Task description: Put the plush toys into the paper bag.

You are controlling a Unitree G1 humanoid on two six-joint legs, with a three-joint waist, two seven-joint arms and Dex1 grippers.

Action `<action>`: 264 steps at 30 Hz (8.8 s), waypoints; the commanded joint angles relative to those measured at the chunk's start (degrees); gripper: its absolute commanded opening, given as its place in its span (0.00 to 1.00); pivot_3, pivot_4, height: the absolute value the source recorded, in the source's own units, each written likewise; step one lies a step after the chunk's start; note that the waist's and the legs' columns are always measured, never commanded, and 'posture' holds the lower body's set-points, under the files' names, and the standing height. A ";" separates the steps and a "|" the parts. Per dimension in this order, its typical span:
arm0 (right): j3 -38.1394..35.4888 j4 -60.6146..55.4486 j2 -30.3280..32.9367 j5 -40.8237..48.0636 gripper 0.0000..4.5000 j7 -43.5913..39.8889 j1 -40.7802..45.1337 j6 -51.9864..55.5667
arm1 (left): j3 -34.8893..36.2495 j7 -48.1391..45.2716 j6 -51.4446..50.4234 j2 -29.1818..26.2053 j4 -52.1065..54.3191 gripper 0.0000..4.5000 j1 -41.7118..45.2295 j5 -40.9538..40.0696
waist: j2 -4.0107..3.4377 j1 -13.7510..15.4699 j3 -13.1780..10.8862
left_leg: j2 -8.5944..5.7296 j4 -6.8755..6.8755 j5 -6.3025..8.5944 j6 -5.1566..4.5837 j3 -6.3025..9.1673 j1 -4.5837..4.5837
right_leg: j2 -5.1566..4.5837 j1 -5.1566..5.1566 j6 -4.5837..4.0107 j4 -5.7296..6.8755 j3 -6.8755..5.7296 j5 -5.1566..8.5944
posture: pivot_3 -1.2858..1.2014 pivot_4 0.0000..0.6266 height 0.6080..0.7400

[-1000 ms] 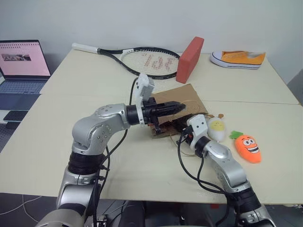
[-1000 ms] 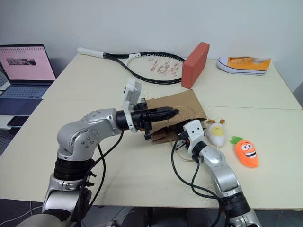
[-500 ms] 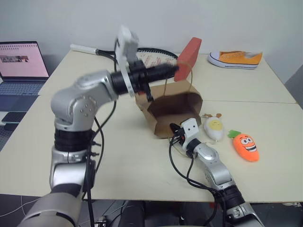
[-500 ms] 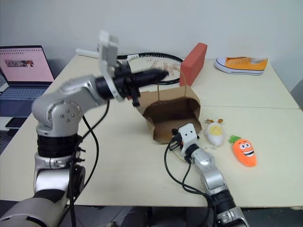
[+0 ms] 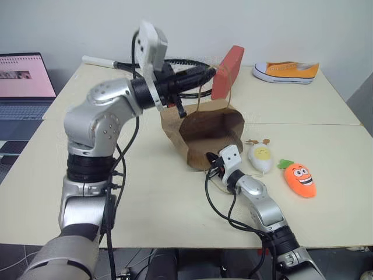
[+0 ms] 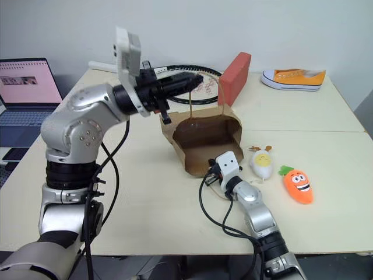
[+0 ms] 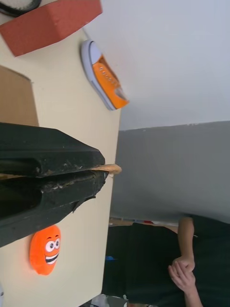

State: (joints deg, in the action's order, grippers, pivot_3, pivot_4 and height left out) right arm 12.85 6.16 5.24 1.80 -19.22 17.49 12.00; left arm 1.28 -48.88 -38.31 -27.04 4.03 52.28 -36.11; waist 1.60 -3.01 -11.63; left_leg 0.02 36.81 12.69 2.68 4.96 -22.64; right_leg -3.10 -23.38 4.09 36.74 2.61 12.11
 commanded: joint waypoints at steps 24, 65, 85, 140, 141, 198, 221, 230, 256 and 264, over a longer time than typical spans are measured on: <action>-21.28 -44.26 25.31 25.00 0.28 -13.48 -5.10 37.12 | -3.39 -3.36 -0.79 0.28 9.81 0.00 -8.13 -1.60 | -0.01 0.66 -0.02 | -0.01 -0.06 0.01 -0.01 0.01 -0.17 | -0.01 -0.22 -0.31 0.07 -0.03 0.26 | 0.52 0.24 1.00; -24.18 -37.27 44.01 21.17 0.01 -25.54 -9.79 33.00 | -2.98 -0.83 -4.20 -0.46 12.02 0.00 -14.81 -4.26 | 0.03 1.31 -0.08 | -0.02 -0.07 0.01 -0.01 0.00 -0.25 | -0.02 -0.25 -0.49 0.03 -0.04 0.38 | 0.52 0.24 1.00; -2.33 -35.31 30.13 16.09 0.01 -12.98 2.88 30.56 | -4.20 -3.11 -5.32 1.77 10.87 0.00 -11.52 -5.60 | 0.09 1.19 -0.11 | -0.01 -0.05 0.02 -0.01 0.00 -0.29 | -0.01 -0.30 -0.47 0.02 -0.06 0.42 | 0.52 0.24 1.00; -37.74 -33.82 44.25 19.58 1.00 -21.98 -25.51 33.30 | -2.40 3.24 -8.60 6.46 8.81 0.00 -12.02 -8.12 | 0.09 1.31 -0.10 | -0.04 -0.11 0.02 -0.01 -0.04 -0.27 | -0.02 -0.31 -0.48 0.06 0.01 0.45 | 0.52 0.24 1.00; -37.93 -33.54 44.10 19.79 1.00 -21.76 -26.01 33.89 | -2.48 3.30 -8.58 6.56 9.03 0.00 -12.23 -8.09 | 0.09 1.30 -0.10 | -0.04 -0.11 0.01 -0.01 -0.05 -0.27 | -0.02 -0.31 -0.47 0.07 0.03 0.44 | 0.52 0.24 1.00; -1.44 -22.20 12.48 6.29 0.00 5.10 9.81 25.73 | -0.15 0.45 -9.18 3.91 8.76 0.00 -9.68 -10.45 | 0.08 1.13 -0.11 | -0.04 -0.23 0.02 0.00 0.05 -0.29 | 0.00 -0.41 -0.18 0.10 -0.04 0.28 | 0.52 0.24 1.00; -0.16 -21.40 11.34 -0.82 0.99 0.34 7.45 18.55 | -0.08 0.88 -8.80 4.37 7.61 0.00 -9.48 -9.54 | 0.08 1.11 -0.11 | -0.04 -0.31 0.01 0.00 0.04 -0.28 | 0.00 -0.44 -0.20 0.11 -0.03 0.28 | 0.52 0.24 1.00; -3.90 -31.88 17.31 3.88 0.99 -6.71 3.62 24.46 | -0.02 0.84 -8.46 4.15 7.35 0.00 -9.50 -9.11 | 0.08 1.16 -0.11 | -0.04 -0.32 0.01 0.00 0.05 -0.28 | 0.00 -0.43 -0.20 0.10 -0.04 0.28 | 0.52 0.24 1.00; 2.47 -18.87 16.66 -3.05 0.01 -6.58 5.31 18.45 | -1.04 -2.16 -6.96 2.92 5.06 0.00 -8.39 -7.37 | 0.08 1.00 -0.11 | -0.02 -0.32 0.01 0.00 0.03 -0.24 | 0.00 -0.44 -0.20 0.12 -0.04 0.29 | 0.52 0.24 1.00; 4.18 -17.40 11.68 -2.32 0.01 -8.09 7.93 13.65 | -1.46 -3.02 -6.66 3.34 4.43 0.00 -8.13 -6.70 | 0.08 1.05 -0.11 | -0.03 -0.33 0.01 0.00 0.05 -0.26 | 0.00 -0.44 -0.20 0.12 -0.04 0.29 | 0.52 0.24 1.00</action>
State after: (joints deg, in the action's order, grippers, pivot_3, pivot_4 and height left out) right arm 16.96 -9.51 17.48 -0.96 -26.72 24.23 27.61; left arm 0.17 -51.13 -45.92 -23.78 7.34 42.93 -42.57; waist 1.68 -1.96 -11.73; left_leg 0.00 36.48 12.70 2.69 5.01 -22.90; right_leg -3.10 -23.82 3.89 36.86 2.56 12.39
